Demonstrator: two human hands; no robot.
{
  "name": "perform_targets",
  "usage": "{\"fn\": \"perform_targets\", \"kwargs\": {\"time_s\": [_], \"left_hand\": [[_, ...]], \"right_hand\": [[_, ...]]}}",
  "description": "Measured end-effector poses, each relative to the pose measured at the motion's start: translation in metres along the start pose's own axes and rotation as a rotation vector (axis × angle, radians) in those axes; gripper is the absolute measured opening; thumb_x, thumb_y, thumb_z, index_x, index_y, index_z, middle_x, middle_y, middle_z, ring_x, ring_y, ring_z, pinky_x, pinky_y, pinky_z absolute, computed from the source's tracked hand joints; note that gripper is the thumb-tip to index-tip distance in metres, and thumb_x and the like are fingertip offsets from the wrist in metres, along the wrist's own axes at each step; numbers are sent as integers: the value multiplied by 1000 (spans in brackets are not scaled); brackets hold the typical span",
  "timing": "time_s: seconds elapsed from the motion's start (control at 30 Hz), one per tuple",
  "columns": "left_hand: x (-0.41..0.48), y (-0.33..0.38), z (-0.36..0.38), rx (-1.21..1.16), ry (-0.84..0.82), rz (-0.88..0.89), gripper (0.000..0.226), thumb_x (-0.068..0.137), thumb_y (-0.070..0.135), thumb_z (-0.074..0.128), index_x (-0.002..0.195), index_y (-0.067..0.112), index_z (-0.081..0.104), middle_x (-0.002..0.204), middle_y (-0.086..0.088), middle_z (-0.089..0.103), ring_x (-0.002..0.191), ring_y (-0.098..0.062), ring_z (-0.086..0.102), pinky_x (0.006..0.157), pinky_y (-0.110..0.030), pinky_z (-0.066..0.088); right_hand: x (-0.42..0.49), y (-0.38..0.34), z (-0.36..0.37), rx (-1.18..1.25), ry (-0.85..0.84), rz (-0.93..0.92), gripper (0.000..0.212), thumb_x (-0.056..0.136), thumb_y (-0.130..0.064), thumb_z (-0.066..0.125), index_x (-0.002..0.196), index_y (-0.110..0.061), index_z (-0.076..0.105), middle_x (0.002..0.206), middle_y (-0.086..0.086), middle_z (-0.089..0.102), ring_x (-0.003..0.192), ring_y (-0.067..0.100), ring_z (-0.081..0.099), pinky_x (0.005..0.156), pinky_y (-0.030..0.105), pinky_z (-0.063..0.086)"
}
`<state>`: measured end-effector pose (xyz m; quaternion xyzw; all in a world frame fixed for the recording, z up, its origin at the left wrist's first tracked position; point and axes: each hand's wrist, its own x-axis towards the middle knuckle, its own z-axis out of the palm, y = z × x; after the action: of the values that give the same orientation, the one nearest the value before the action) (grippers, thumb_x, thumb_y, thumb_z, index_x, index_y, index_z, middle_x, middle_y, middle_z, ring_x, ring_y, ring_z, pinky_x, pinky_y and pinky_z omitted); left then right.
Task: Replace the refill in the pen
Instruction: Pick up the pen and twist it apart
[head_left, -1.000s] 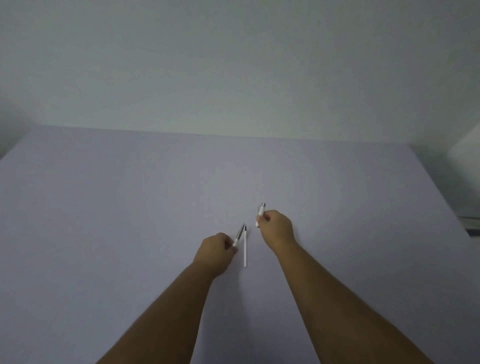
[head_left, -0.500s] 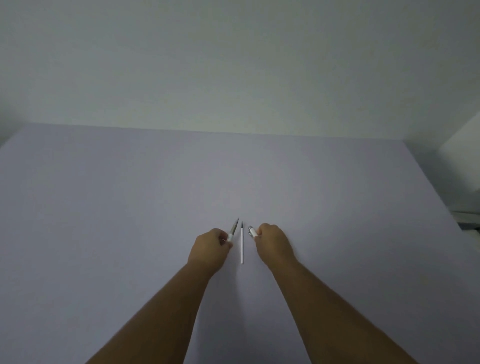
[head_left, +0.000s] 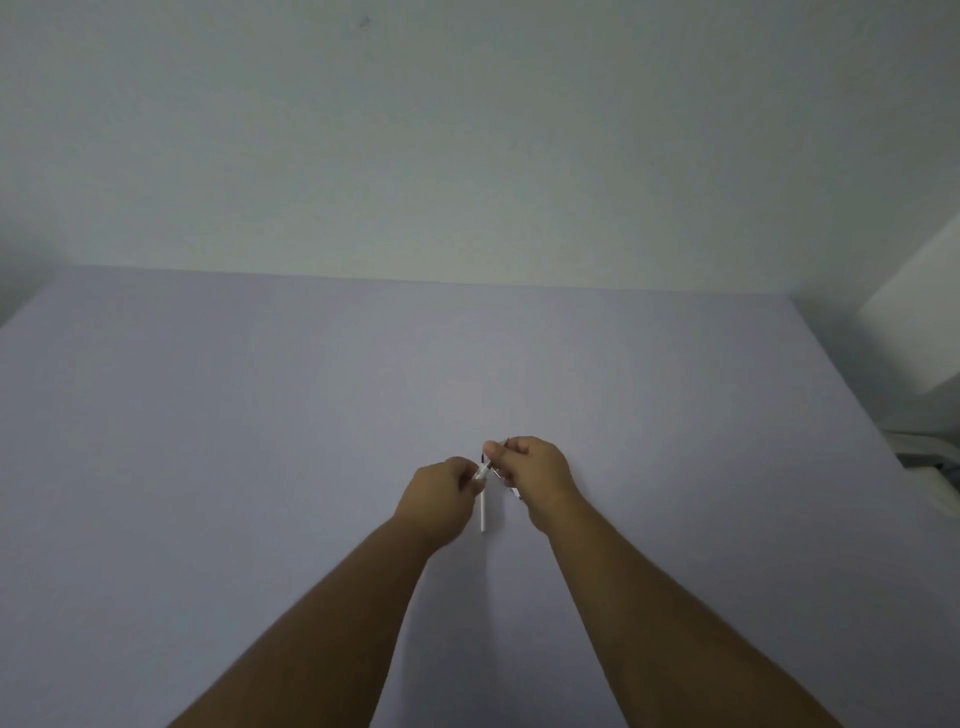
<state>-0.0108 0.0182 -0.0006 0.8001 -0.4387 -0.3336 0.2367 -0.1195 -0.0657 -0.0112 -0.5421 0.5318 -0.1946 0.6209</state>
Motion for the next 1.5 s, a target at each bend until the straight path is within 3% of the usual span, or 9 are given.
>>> {"fn": "perform_targets", "kwargs": {"time_s": [0.13,0.33,0.47,0.8,0.9,1.07,1.2,1.37,1.5], "left_hand": [[-6,5,-9,-244,-82,-43,26,96,15,46,108,5,67,85,-2,62,75,-17,56,75,-31,55],[-11,10,-8,-163,-56,-11,26,96,20,45,107,8,66,90,-4,65,75,-17,60,80,-34,54],[-13,14,-8,-119,-35,7,26,96,21,46,107,6,66,93,-9,68,79,-22,65,78,-34,52],[-18,24,-14,-52,-15,34,26,96,25,47,109,11,65,100,-10,70,94,-28,67,87,-41,55],[-19,28,-15,-37,-6,44,26,96,24,46,109,11,64,99,-10,70,93,-27,67,84,-39,54],[-21,29,-16,-18,4,51,26,96,24,47,109,10,65,103,-10,70,94,-27,67,86,-37,53],[-23,31,-15,-18,4,53,27,97,25,46,110,10,64,102,-9,70,93,-26,67,85,-35,52],[-25,32,-15,-18,9,55,26,96,25,48,110,10,65,102,-9,71,93,-27,67,87,-37,53],[-26,34,-16,-13,11,60,26,97,24,47,110,11,64,101,-10,70,92,-27,67,85,-37,53]], "right_hand": [[-5,-3,-6,207,-98,-3,12,87,-12,64,79,-6,69,72,7,62,60,13,51,54,17,43],[-8,-8,-11,166,-61,113,23,82,-26,71,67,-10,67,60,3,55,55,15,46,60,28,41],[-11,-12,-15,305,-99,72,12,85,-5,65,74,-9,68,70,7,60,61,15,53,62,24,43],[-20,-17,-19,367,-103,61,15,84,-3,64,70,-8,69,69,10,56,59,17,49,62,27,40],[-21,-19,-19,282,-60,107,19,82,-19,72,67,-8,66,60,4,52,54,14,45,61,27,40],[-25,-23,-22,357,-99,52,12,86,0,62,78,-7,68,74,8,60,61,14,52,62,22,45],[-26,-24,-20,276,-32,88,16,82,-20,72,72,-9,65,67,4,56,58,13,48,64,25,47],[-29,-26,-23,391,-79,46,8,86,1,62,84,-6,66,73,8,60,64,14,56,63,22,48],[-30,-26,-22,302,-33,89,17,83,-18,71,72,-7,64,65,3,52,57,13,46,61,24,45]]}}
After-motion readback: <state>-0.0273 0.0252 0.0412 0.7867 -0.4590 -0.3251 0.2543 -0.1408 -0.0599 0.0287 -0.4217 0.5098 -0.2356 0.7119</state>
